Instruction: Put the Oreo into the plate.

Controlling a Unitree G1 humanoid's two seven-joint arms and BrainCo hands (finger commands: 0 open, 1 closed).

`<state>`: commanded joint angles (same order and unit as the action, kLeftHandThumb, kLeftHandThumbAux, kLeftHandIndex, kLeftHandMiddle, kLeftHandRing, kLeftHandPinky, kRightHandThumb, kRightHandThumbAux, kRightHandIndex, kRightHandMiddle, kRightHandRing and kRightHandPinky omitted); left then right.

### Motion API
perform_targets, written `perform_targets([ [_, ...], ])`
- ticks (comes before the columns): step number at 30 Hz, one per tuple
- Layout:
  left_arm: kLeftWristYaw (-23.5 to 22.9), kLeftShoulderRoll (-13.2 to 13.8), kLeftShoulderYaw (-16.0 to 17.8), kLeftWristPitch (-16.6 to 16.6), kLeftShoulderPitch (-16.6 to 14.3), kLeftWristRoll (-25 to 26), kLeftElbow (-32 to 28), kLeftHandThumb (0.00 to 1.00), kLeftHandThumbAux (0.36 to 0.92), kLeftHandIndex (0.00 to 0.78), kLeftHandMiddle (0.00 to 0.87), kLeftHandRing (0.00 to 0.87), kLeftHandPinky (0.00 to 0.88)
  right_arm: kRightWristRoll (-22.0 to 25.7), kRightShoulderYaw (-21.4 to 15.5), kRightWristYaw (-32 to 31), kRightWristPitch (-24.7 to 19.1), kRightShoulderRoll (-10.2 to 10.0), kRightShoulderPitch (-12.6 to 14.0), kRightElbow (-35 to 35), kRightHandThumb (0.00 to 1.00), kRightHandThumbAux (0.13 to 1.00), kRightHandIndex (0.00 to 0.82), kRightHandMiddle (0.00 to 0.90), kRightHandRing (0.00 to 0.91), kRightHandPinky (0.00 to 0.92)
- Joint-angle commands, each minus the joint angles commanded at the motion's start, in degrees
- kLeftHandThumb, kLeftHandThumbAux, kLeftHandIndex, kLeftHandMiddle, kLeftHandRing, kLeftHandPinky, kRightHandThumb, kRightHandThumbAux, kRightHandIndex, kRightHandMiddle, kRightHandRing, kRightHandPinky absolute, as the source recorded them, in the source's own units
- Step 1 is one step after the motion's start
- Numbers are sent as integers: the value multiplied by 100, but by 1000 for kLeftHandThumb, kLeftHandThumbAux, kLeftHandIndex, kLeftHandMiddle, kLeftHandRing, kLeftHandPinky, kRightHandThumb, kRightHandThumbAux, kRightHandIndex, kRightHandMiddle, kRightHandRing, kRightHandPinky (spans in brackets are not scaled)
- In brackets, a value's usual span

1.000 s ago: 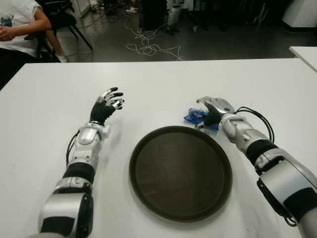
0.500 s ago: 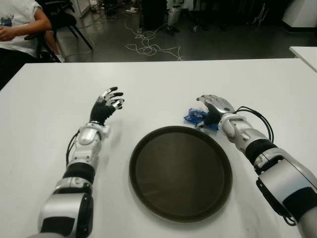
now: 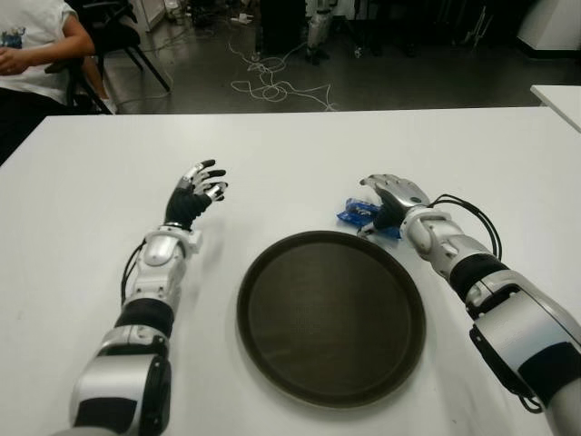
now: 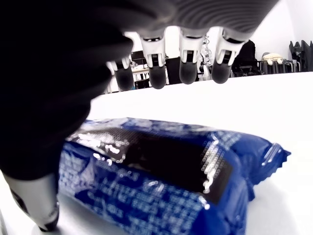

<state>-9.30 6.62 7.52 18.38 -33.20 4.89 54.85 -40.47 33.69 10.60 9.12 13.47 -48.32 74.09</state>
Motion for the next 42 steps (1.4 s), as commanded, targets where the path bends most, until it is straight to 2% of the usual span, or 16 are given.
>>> perform_targets([
  [8,41,13,-24,17,-15,-42,18,500,762,173,259,281,317,-4,-6,-14,-18,21,-33,-29,0,731,62,73,97,123],
  [14,14,23,-35,-57,-14,-36,-21,497,766,177,261,281,305,-16,9,-126,-22,42,-63,-47,0,710,181,175,182,159],
  [19,-3,19,-35,-71,4,-16,-47,498,768,175,258,279,304,-68,83,-361,-65,32,-86,-32,0,709,225,218,225,195],
  [30,18,-2,-17,-16,16,7,-44,512,760,176,260,282,311,-117,288,-1222,-165,43,-186,-54,0,699,190,196,218,202],
  [42,30,-10,-36,-49,41,-10,-93,517,770,172,259,278,314,-59,255,-980,-288,38,-131,-157,0,702,193,188,215,227],
])
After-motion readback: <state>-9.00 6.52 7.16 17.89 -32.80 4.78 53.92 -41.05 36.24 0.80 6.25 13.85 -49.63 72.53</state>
